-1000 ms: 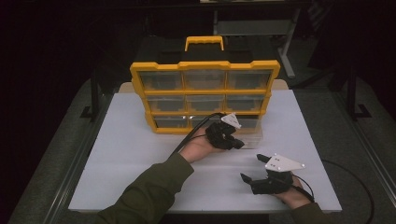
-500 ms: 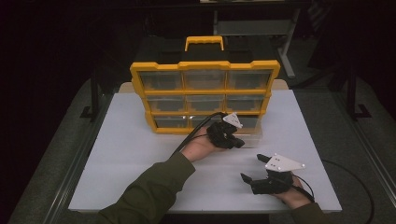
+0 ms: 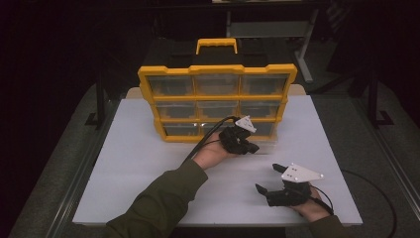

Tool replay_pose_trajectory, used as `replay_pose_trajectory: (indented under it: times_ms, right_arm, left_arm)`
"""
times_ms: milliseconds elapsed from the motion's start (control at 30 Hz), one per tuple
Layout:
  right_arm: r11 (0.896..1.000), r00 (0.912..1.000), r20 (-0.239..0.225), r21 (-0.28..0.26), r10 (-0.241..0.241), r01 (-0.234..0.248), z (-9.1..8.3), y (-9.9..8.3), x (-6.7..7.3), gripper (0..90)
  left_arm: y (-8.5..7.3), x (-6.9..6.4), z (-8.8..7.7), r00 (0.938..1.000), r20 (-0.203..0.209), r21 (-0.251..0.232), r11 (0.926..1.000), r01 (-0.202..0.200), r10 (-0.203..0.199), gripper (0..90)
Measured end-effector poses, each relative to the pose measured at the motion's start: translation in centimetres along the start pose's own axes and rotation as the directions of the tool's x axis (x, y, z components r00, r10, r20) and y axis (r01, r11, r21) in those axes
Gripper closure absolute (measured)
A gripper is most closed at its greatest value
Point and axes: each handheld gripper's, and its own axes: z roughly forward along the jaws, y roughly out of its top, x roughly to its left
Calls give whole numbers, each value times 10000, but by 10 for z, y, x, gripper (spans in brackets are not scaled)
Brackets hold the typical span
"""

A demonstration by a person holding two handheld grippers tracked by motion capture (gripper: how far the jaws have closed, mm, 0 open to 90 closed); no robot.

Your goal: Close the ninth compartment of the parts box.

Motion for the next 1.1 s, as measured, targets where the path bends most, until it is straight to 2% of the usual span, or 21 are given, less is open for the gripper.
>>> replay_pose_trajectory:
  times_ms: [267,333,733,1100]
  right_arm:
    - [10000,10000,4,3,-4,4,0,0,0,96]
    - [10000,10000,6,0,1,-1,0,0,0,96]
    - [10000,10000,9,-5,-1,1,0,0,0,96]
    - [10000,10000,20,-13,-11,11,0,0,0,96]
  left_arm:
    - [1,2,0,9999,-87,-203,9997,124,-126,900]
    - [2,4,-1,9999,-112,-136,9999,25,-26,900]
    - [5,9,-1,9996,-264,-168,9999,37,-42,900]
    - [7,15,0,9990,-396,-284,9994,188,-199,900]
